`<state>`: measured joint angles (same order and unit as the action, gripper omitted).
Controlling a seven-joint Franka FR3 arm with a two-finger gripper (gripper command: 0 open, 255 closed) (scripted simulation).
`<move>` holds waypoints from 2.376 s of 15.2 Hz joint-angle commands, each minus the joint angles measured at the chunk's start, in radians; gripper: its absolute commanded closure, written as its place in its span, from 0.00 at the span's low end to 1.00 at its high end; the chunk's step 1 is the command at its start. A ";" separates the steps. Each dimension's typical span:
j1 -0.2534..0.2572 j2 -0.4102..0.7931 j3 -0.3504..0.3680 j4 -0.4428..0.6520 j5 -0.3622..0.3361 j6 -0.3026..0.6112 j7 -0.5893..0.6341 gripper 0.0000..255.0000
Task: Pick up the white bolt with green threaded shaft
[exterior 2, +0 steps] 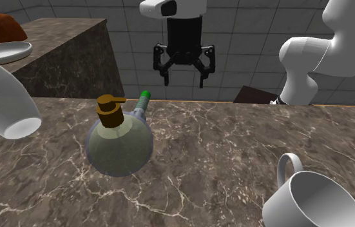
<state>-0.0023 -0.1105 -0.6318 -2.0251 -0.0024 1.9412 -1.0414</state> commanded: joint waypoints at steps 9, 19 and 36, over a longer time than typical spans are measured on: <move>-0.164 0.486 -0.034 0.422 0.329 -0.072 -0.384 0.00; -0.166 0.511 -0.021 0.353 0.352 0.016 -0.405 1.00; -0.166 0.484 -0.033 0.427 0.327 -0.077 -0.383 1.00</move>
<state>-0.1681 0.3795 -0.6621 -1.6065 0.3288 1.8769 -1.4262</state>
